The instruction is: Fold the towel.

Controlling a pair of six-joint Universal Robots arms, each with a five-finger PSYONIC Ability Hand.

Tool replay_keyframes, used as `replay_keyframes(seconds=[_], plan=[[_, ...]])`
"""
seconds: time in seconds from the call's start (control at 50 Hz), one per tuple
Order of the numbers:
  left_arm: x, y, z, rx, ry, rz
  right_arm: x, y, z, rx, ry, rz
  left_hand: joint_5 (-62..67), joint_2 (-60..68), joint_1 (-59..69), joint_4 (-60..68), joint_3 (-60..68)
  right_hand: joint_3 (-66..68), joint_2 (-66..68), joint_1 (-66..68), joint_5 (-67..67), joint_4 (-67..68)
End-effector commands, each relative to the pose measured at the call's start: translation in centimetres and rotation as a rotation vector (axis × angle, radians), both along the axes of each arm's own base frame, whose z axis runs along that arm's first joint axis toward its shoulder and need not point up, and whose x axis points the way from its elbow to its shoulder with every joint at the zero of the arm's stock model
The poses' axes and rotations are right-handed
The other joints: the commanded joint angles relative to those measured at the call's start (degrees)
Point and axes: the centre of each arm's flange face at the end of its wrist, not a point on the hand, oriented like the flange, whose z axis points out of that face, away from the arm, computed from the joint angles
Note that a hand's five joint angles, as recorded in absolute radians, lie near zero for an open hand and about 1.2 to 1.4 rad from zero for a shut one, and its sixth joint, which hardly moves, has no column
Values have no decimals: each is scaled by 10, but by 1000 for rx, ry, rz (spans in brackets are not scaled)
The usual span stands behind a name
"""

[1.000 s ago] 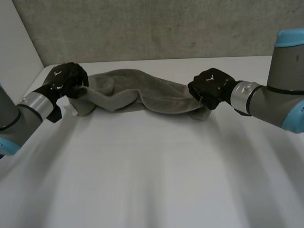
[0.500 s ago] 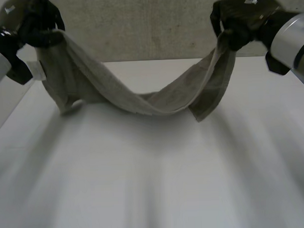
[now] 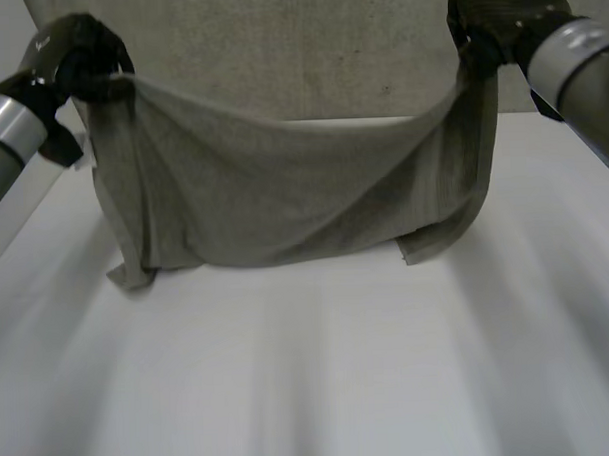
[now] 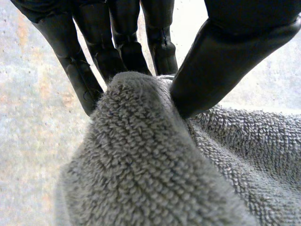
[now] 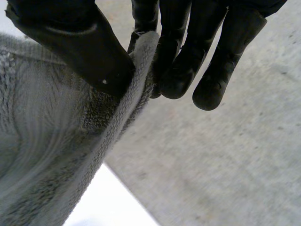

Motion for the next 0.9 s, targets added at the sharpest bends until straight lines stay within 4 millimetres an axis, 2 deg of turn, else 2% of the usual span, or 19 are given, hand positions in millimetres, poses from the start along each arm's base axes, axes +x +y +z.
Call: replay_keyframes(seconds=[0.02,0.04,0.08,0.1,0.18,0.3,0.34,0.36,0.4,0.42,0.46,0.48,0.5,0.52,0.58,0.6,0.68,0.78,0.9], plan=[[-19,-32,64,-266,57,42,28,-27,32,-220,-72,-7,93,72,82,19,34,40,54,44,38,34],[-19,-32,64,-267,57,42,27,-28,54,-313,-110,-21,93,72,82,19,34,40,54,44,38,34],[-24,-24,107,-420,64,39,26,-27,68,-379,-136,-32,93,72,82,19,34,40,54,44,38,34],[-24,-23,108,-421,64,39,23,-24,84,-444,-164,-41,93,72,82,19,34,40,54,44,38,34],[-27,-4,156,-608,95,30,23,-18,95,-488,-181,-26,93,72,82,19,34,40,54,44,38,34],[-29,4,157,-638,99,20,29,-14,88,-437,-160,4,93,72,82,19,34,40,54,44,38,34],[-30,-2,128,-566,83,22,33,-16,77,-399,-140,26,93,72,82,19,34,40,54,44,38,34],[-30,-2,127,-565,83,22,33,-16,77,-398,-139,26,93,72,82,19,34,40,54,44,38,34],[-29,-9,88,-465,61,28,44,-17,44,-274,-81,108,93,72,82,19,34,40,54,44,38,34],[-29,-9,87,-464,61,28,45,-17,44,-274,-81,109,93,72,82,19,34,40,54,44,38,34],[-23,-13,39,-335,33,42,46,-16,15,-148,-14,176,93,72,82,19,34,40,54,44,38,34],[-22,-13,39,-334,32,42,46,-16,15,-147,-14,176,93,72,82,19,34,40,54,44,38,34],[-18,-13,15,-274,17,45,46,-14,-1,-80,14,228,93,72,82,19,34,40,54,44,38,34],[-18,-13,15,-273,17,45,46,-13,-1,-80,15,229,93,72,82,19,34,40,54,44,38,34],[-4,-5,-50,-141,-47,-7,30,-11,-48,101,79,318,93,72,82,19,34,40,54,44,38,34],[-4,-5,-50,-141,-47,-8,30,-11,-48,101,79,318,93,72,82,19,34,40,54,44,38,34],[1,20,-99,-49,-122,-89,15,2,-87,199,155,340,93,72,82,19,34,40,54,44,38,34],[1,44,-102,-39,-166,-132,7,28,-98,228,234,356,93,72,82,19,34,40,54,44,38,34],[19,60,-80,-66,-169,-85,-8,59,-74,207,240,332,93,72,82,19,34,40,54,44,38,34]])
